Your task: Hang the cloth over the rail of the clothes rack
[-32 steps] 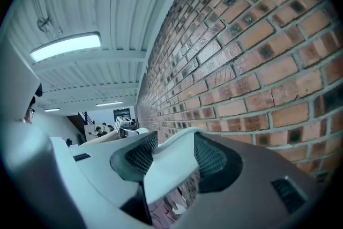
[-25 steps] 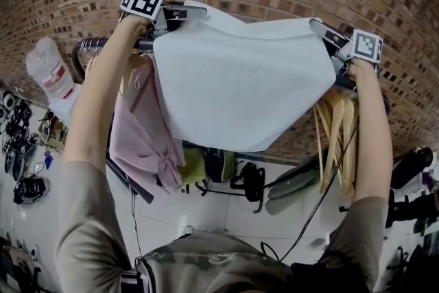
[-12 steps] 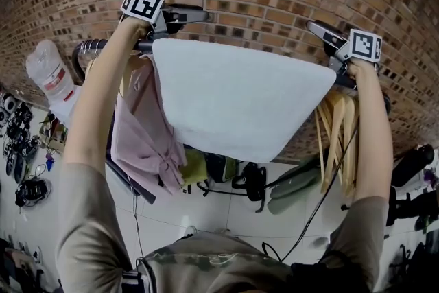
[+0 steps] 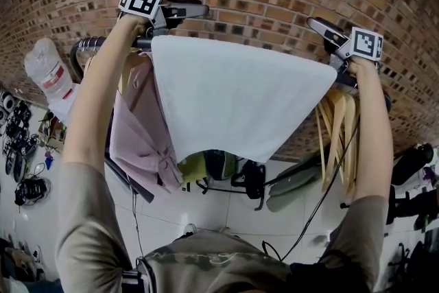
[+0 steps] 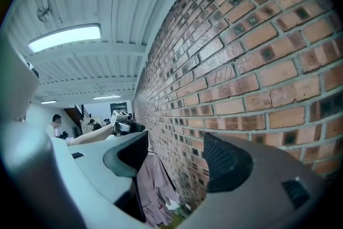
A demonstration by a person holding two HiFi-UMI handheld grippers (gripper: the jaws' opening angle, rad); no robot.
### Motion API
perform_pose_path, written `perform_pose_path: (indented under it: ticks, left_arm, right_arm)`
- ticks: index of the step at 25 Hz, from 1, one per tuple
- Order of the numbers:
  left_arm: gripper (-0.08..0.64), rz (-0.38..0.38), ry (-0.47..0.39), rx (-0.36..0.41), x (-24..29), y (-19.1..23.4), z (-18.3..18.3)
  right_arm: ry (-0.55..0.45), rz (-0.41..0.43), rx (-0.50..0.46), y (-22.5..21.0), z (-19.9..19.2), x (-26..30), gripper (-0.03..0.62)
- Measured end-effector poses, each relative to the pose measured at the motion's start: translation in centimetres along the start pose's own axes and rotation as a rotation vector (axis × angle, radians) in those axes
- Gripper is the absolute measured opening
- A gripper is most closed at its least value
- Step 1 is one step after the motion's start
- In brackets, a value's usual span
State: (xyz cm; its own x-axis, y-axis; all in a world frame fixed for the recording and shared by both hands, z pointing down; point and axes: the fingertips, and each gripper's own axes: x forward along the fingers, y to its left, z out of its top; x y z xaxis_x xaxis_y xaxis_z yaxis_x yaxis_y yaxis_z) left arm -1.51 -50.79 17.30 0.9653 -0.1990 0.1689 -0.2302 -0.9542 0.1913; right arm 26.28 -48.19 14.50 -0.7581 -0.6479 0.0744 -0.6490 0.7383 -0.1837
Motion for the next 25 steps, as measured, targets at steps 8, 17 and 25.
perform_pose_path:
  ticks: [8,17,25]
  left_arm:
    - [0.272,-0.001,-0.045,-0.007,-0.2,-0.1,0.7]
    - [0.111,0.093,-0.079,0.101,-1.4,0.9,1.9]
    - [0.008,0.066,-0.18,0.019,-2.6,0.9,2.9]
  right_arm:
    - [-0.129,-0.008,-0.053,0.0,2.6,-1.1,0.305]
    - [-0.151,0.064,-0.064,1.0,3.2,-1.2,0.05]
    - [-0.135,0.061,-0.109,1.2,2.9,-1.1,0.01]
